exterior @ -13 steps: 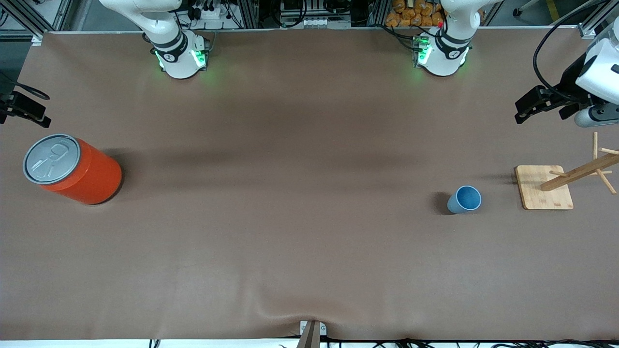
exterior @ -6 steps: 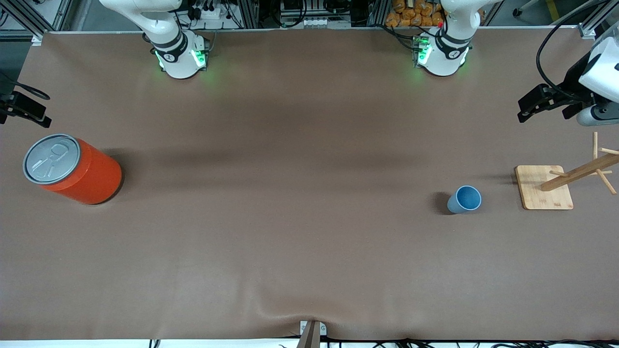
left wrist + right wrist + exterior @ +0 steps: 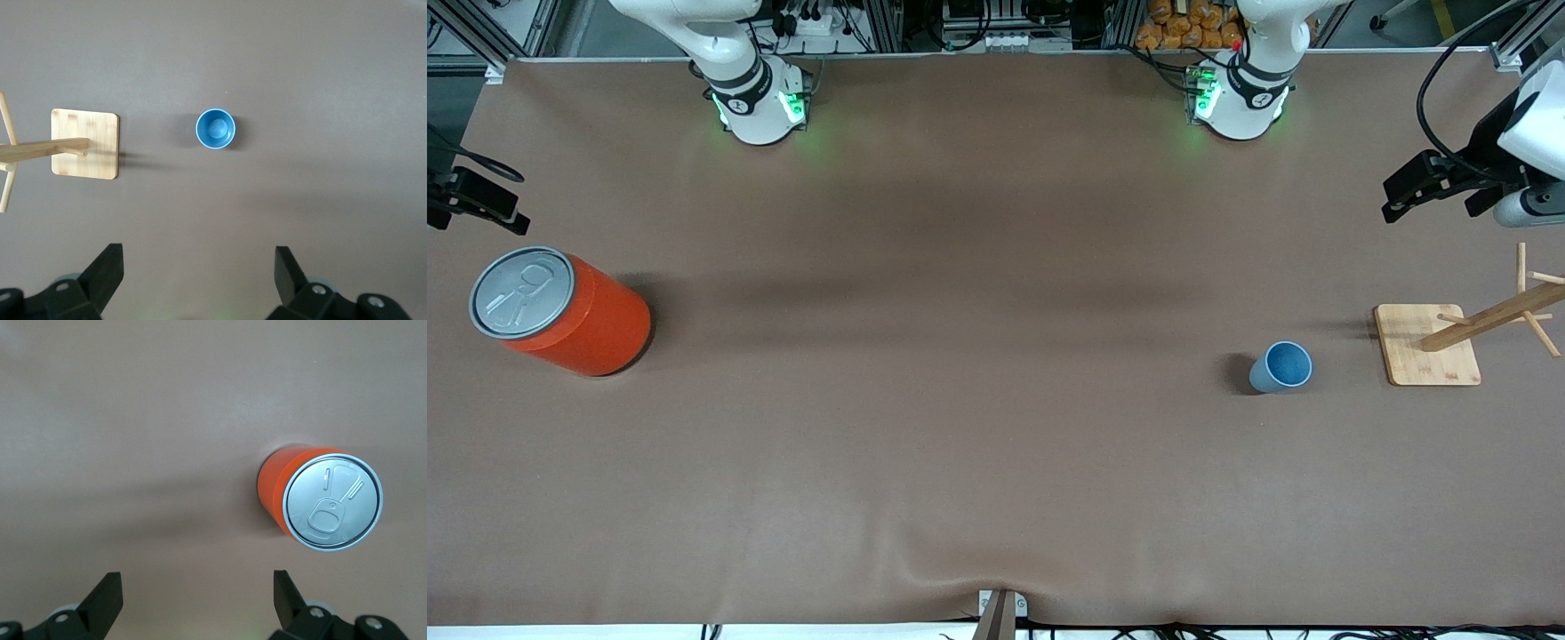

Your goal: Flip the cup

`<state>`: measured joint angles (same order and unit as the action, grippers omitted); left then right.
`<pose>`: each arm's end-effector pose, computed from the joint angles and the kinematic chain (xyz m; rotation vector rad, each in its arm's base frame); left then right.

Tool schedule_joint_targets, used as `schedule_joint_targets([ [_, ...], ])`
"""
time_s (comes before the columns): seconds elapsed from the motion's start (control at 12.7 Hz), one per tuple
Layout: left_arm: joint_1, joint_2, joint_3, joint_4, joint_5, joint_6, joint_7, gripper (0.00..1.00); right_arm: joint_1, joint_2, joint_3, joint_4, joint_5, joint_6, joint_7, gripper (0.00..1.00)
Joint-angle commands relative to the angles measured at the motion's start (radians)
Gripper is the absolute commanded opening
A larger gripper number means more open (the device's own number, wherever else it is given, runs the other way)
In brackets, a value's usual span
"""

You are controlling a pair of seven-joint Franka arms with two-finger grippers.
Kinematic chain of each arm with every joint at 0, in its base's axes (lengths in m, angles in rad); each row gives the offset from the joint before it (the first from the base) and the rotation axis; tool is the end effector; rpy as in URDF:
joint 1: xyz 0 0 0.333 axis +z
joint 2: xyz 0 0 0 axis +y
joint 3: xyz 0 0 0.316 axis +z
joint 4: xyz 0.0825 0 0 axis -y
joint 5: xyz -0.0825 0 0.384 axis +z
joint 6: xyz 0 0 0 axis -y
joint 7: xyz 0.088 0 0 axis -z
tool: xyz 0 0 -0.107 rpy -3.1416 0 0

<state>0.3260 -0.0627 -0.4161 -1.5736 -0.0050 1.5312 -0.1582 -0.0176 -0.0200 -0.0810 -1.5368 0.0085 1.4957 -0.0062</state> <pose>0.5299 -0.0561 0.6507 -3.1213 -0.1068 -0.0271 0.5383 -0.0528 0.6448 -3.1269 0.1437 0.0323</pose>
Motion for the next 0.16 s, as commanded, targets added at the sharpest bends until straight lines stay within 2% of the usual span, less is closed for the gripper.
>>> schedule_joint_targets([
  [0.0, 0.007, 0.011, -0.007, 0.021, -0.003, -0.022, 0.015, 1.0, -0.001, 0.009, -0.005, 0.021, 0.021, -0.019, 0.002, 1.0],
  [0.08, 0.007, 0.015, -0.007, 0.021, -0.001, -0.022, 0.012, 1.0, -0.001, 0.009, -0.005, 0.021, 0.021, -0.017, 0.002, 1.0],
])
